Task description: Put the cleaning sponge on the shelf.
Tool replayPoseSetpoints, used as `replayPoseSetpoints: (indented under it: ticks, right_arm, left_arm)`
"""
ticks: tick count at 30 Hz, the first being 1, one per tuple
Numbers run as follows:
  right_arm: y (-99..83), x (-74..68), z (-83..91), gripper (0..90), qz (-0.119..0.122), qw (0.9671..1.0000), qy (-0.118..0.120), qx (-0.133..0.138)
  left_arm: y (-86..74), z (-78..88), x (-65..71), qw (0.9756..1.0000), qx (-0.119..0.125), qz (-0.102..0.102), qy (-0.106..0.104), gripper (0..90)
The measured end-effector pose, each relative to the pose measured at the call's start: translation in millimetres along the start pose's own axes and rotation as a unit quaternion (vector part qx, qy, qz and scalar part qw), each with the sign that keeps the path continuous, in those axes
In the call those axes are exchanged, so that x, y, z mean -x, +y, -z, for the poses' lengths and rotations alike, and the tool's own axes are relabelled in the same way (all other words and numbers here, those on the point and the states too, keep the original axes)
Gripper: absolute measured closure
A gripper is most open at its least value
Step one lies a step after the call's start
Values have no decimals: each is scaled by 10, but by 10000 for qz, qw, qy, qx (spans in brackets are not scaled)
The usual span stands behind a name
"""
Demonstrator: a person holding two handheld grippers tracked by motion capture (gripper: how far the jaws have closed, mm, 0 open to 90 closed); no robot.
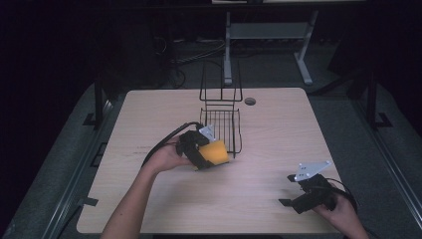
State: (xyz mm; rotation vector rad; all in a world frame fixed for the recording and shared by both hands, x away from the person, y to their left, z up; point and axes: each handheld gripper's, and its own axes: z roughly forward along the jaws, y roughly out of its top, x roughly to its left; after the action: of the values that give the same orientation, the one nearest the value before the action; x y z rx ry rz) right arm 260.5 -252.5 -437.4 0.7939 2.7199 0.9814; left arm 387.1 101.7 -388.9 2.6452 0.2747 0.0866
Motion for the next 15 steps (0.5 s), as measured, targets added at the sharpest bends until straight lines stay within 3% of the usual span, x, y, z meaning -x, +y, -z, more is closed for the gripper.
replayPoseSetpoints:
  ticks: [9, 15]
  right_arm:
    - [-2, 3, -15, 142, 11, 10000, -1, -49]
    - [-5, 6, -14, 142, -9, 10000, -1, -45]
  left_arm:
    - [98, -31, -141, 10000, 36, 10, -37, 220]
    - [160, -39, -230, 10000, -62, 0, -22, 219]
